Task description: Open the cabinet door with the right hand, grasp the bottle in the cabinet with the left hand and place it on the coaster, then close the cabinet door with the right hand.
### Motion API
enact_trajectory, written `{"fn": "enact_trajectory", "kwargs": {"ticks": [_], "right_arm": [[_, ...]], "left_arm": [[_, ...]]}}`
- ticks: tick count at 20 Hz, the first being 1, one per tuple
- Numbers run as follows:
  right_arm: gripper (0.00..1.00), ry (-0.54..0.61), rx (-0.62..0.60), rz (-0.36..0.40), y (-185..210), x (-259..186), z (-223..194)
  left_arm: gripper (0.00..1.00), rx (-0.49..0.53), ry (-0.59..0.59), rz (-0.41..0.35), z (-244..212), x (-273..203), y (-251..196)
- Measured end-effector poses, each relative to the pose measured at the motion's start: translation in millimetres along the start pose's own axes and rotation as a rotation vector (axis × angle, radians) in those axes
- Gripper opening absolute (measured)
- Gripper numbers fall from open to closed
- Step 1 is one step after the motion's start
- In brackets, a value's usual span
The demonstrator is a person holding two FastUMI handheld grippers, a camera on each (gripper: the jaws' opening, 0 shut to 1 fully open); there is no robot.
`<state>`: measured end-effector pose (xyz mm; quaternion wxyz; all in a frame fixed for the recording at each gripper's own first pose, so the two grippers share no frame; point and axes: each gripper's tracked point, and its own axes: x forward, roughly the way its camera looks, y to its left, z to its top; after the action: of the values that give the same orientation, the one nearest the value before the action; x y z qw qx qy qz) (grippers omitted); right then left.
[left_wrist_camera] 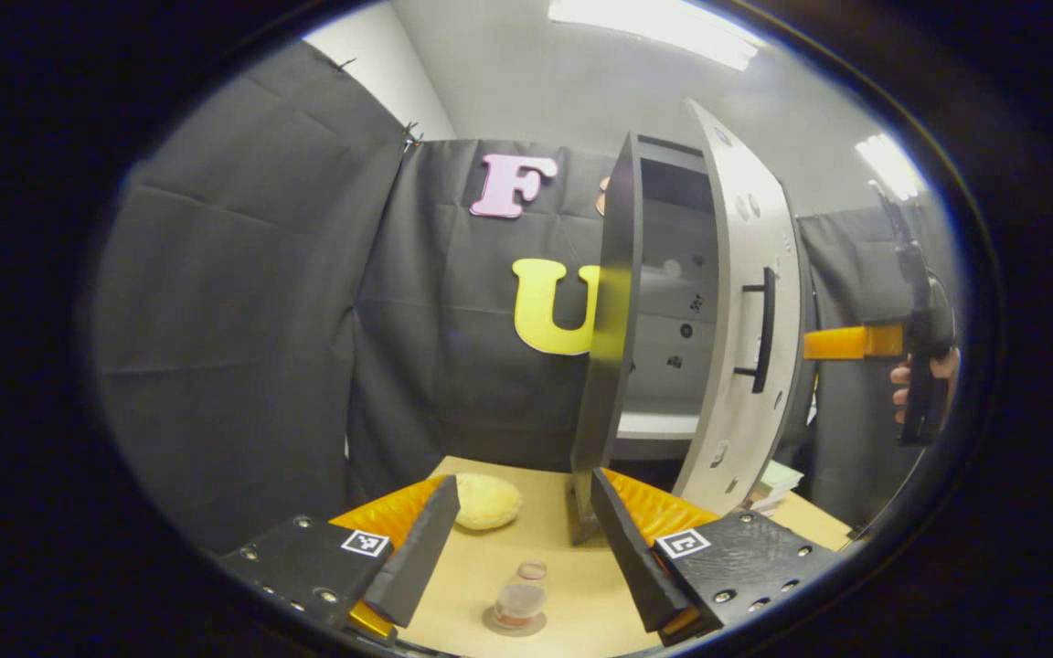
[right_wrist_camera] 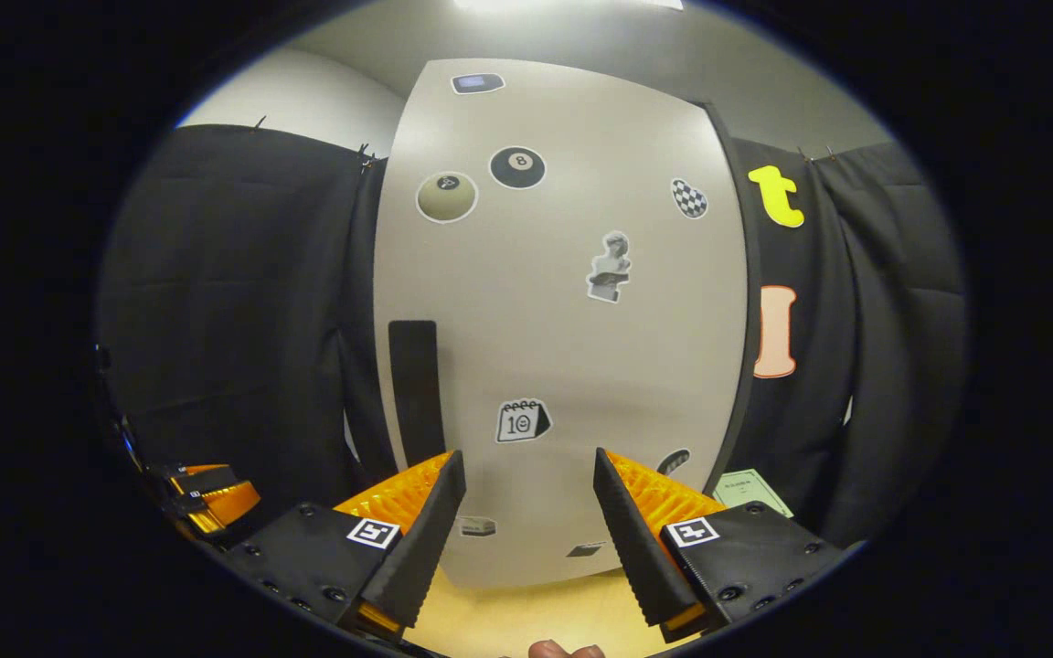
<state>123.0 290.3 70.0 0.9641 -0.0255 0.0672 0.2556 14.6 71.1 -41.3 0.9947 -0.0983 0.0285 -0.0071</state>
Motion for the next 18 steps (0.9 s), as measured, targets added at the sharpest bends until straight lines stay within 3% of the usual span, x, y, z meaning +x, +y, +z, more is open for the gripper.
{"fn": "enact_trajectory", "kwargs": {"ticks": [2,3,7,8,9,11,12,14,15,16,18], "right_arm": [[0.86,0.008,0.0,-0.039,-19,-7,-9],[0.9,0.012,0.009,-0.059,-30,-12,-14],[0.9,0.018,0.066,-0.11,-74,-24,-27],[0.86,0.014,0.071,-0.127,-86,-28,-26],[0.9,0.0,0.073,-0.145,-98,-31,-24],[0.86,-0.044,0.065,-0.189,-125,-40,-18],[0.9,-0.059,0.059,-0.216,-136,-43,-16],[0.9,-0.06,0.071,-0.261,-155,-49,-22],[0.86,-0.051,0.096,-0.259,-158,-50,-27],[0.9,-0.048,0.121,-0.251,-160,-50,-32],[0.86,-0.037,0.151,-0.259,-170,-52,-42]], "left_arm": [[0.88,-0.036,0.011,-0.004,-3,8,-6],[0.88,-0.046,0.013,-0.007,-1,11,-9],[0.87,0.007,0.009,0.017,6,16,-22],[0.87,0.015,0.011,0.024,7,16,-28],[0.87,0.015,0.008,0.032,8,16,-34],[0.87,0.011,0.004,0.044,7,10,-49],[0.93,0.017,0.002,0.055,8,7,-55],[0.87,0.038,-0.005,0.074,14,4,-68],[0.87,0.054,-0.004,0.076,18,5,-75],[0.87,0.072,-0.012,0.071,20,6,-83],[0.87,0.097,-0.026,0.049,31,8,-101]]}}
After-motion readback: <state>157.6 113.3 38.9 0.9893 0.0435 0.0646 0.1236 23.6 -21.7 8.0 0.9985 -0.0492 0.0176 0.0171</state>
